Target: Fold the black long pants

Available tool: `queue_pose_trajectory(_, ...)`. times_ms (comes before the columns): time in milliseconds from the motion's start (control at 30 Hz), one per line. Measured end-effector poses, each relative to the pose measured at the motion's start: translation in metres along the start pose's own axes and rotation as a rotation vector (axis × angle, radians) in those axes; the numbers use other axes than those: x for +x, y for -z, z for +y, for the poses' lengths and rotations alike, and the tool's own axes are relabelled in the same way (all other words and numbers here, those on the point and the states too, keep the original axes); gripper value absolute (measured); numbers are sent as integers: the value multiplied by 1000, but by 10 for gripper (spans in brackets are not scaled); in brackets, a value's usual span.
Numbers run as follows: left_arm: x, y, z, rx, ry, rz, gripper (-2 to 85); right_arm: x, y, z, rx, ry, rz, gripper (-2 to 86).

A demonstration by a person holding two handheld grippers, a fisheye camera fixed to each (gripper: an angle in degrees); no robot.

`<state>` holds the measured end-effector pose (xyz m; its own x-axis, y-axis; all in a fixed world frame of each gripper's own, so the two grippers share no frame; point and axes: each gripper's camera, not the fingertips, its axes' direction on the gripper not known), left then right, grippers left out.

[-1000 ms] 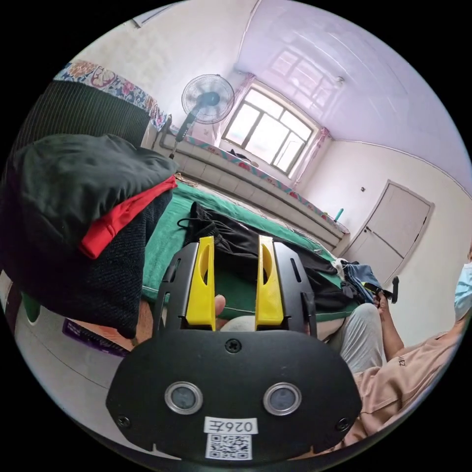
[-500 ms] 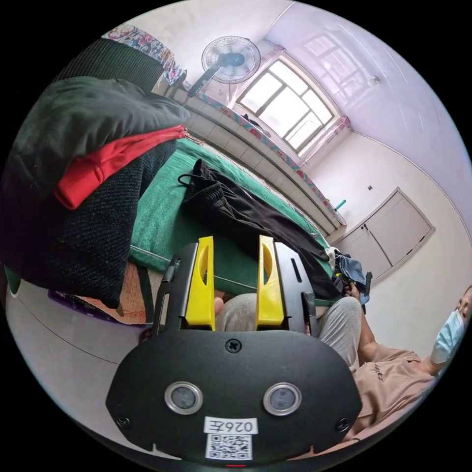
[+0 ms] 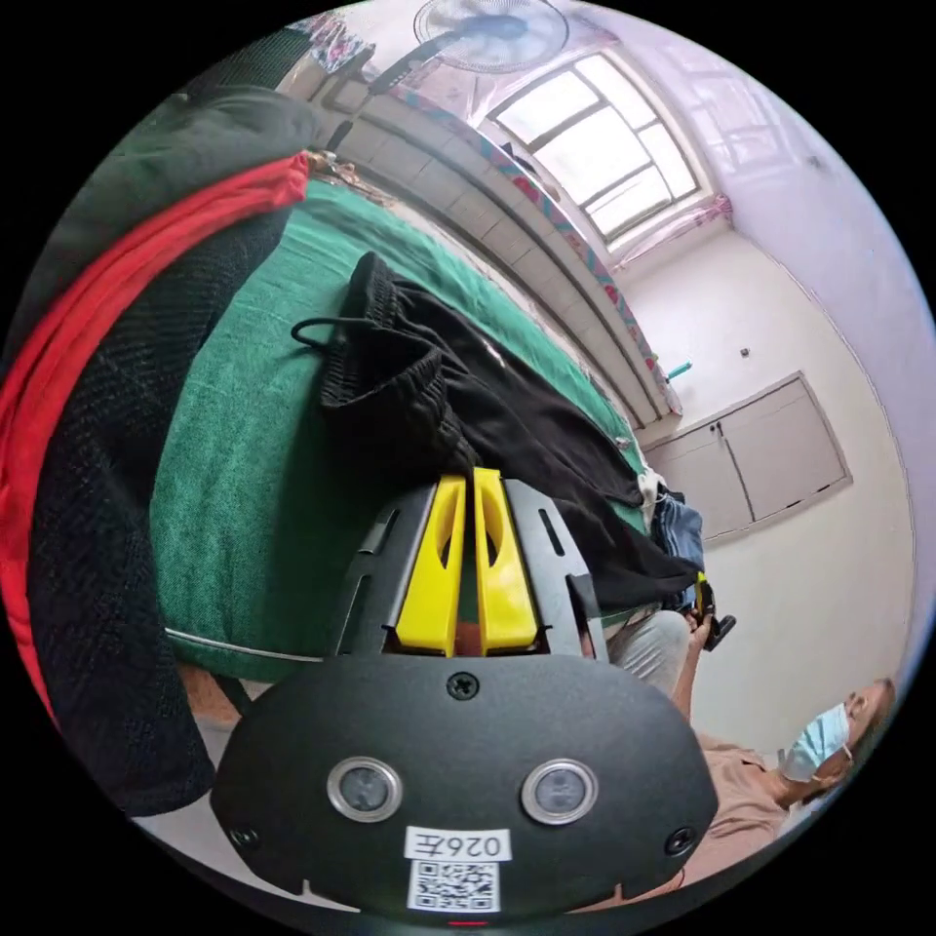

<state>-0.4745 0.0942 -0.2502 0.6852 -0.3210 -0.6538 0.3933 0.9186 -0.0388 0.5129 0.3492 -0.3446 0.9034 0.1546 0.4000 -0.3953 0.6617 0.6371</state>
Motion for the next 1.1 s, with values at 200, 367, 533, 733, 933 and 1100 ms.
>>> queue_pose_trajectory(200,-54,29,14,69,73,231,-6,74,17,31,-178,-157,29,9)
queue_pose_trajectory(367,-62,43,13,78,20,267,-1,94,47,41,-84,-249,-25,43)
queue_pose_trajectory(533,-67,40,4,97,28,221,91,97,52,32,-5,-290,9,91)
queue_pose_trajectory(733,-73,61,7,73,4,148,10,89,47,18,-99,-202,170,32)
queue_pose_trajectory(933,-73,71,16,95,-23,160,169,143,73,49,-120,-371,28,114)
queue_pose_trajectory(1100,-65,51,-14,12,-16,138,118,137,50,47,-144,-373,-104,182)
